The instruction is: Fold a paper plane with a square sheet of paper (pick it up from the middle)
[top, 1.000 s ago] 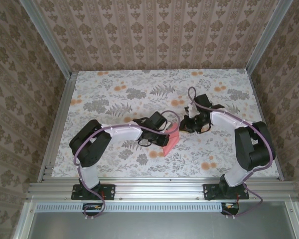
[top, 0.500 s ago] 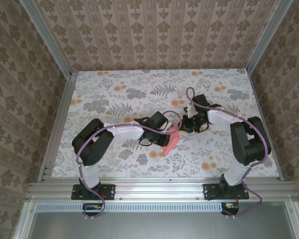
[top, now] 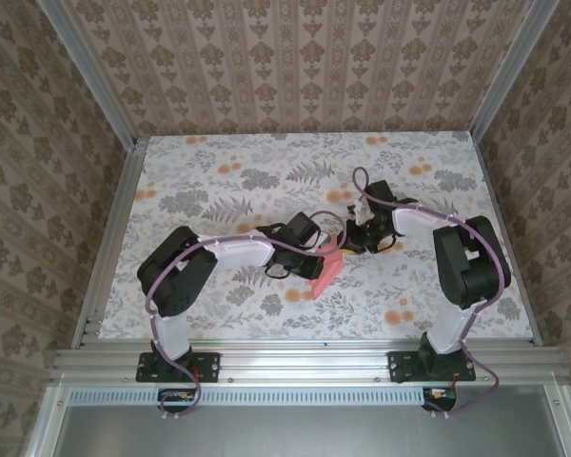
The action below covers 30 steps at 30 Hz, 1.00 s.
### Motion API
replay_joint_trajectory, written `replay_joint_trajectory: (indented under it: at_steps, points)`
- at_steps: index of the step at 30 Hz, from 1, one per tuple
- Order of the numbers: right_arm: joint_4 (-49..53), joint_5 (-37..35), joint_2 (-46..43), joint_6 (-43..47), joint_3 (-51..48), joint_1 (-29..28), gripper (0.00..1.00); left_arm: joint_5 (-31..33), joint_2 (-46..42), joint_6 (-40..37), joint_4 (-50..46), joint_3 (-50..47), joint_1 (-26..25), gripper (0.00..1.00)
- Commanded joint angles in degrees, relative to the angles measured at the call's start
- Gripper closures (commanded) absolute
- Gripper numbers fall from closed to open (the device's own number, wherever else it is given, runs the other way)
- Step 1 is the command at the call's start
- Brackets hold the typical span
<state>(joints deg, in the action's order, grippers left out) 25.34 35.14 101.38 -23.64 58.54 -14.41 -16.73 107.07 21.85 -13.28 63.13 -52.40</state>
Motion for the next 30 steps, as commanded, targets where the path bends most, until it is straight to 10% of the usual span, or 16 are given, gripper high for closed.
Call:
replay_joint_trajectory:
  at_steps: [1,30]
  points:
    - [-0.56,1.44,-1.23,-0.74,-1.54,-0.29,0.89,-0.06,0.95,-1.98,-1.17,1.42,0.29,0.94]
    - [-11.33,7.38,-10.48,-10.47,-14.48,-2.12,0.90,0.83,3.92,-3.65,-2.90,2.92,-0.41,0.93]
